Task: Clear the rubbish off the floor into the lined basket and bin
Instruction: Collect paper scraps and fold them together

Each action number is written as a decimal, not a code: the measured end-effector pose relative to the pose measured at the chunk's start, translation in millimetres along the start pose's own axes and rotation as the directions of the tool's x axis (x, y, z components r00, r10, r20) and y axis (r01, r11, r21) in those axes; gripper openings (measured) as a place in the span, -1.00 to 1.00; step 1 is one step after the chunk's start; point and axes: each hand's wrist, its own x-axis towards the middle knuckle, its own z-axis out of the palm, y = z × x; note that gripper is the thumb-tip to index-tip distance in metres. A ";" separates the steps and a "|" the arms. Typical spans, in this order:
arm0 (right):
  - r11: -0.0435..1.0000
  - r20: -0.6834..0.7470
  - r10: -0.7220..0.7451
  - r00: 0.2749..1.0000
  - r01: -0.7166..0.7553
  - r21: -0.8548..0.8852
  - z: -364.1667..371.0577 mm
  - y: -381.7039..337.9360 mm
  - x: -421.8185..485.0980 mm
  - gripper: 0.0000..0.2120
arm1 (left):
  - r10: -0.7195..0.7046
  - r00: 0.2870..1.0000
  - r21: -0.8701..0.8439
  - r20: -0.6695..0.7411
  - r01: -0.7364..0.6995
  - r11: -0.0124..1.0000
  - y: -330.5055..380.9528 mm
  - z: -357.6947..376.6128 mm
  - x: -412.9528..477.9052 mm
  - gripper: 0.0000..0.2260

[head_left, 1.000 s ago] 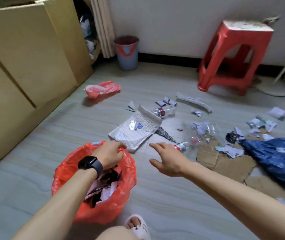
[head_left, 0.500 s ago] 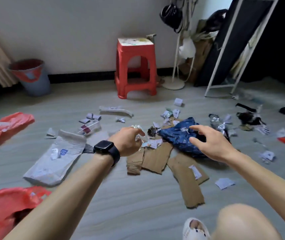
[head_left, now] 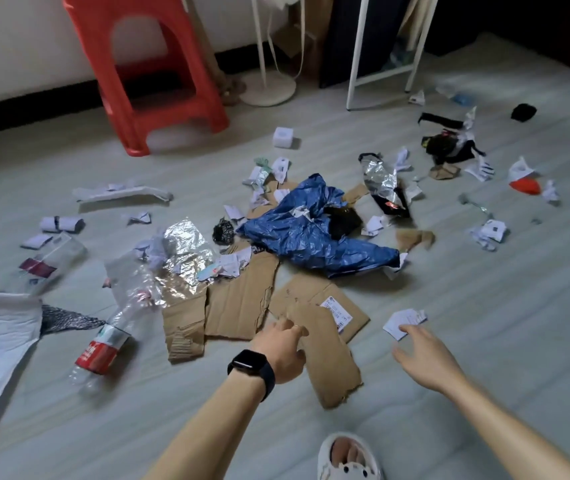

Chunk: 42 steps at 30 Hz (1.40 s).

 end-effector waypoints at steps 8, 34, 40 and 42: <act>0.983 0.013 0.160 0.987 -0.158 -0.099 48.9 21.7 86.7 -0.31 | 0.024 0.985 0.155 0.173 -0.051 0.987 -6.9 84.7 62.3 -0.39; 0.851 0.019 -0.484 0.875 0.466 0.241 82.2 -263.5 103.0 -0.94 | -0.320 0.928 0.234 -0.190 0.359 0.903 -221.1 -41.7 12.3 -0.45; 0.873 0.189 -0.488 0.852 0.477 0.099 97.5 -344.2 172.3 -0.76 | -0.347 0.920 0.258 -0.181 0.385 0.886 -255.4 -42.6 64.9 -0.46; 0.861 0.237 -0.500 0.833 0.509 0.029 106.1 -358.7 188.2 -0.75 | -0.387 0.918 0.197 -0.087 0.397 0.896 -258.5 -31.7 69.4 -0.52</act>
